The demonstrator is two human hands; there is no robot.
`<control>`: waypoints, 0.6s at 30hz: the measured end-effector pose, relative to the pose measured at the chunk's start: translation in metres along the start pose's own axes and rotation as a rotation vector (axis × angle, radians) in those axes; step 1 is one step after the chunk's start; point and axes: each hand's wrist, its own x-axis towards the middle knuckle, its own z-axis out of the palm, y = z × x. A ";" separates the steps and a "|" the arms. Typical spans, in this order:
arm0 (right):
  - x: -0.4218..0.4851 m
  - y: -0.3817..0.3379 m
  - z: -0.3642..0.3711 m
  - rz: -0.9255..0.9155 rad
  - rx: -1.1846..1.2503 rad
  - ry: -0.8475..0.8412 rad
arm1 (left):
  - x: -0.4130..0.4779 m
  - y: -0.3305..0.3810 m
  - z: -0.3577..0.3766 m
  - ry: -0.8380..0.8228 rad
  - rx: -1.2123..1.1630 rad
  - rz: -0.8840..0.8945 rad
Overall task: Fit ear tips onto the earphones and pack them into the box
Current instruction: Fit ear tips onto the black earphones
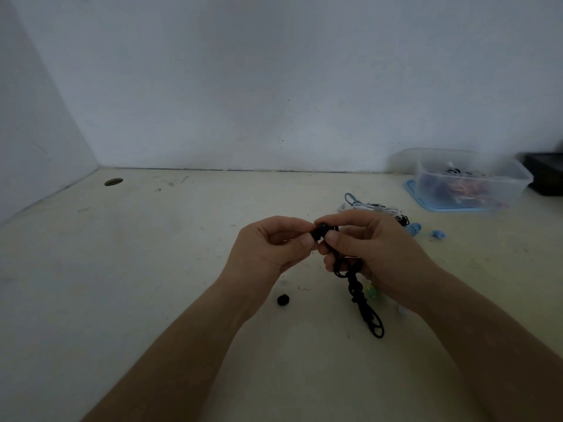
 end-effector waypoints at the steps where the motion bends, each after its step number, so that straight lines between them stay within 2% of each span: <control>1: 0.000 0.000 0.000 0.002 0.001 0.001 | 0.000 -0.001 0.000 0.002 0.004 0.005; 18: -0.001 0.001 0.001 -0.111 -0.128 0.072 | 0.000 -0.001 0.002 0.029 0.006 0.009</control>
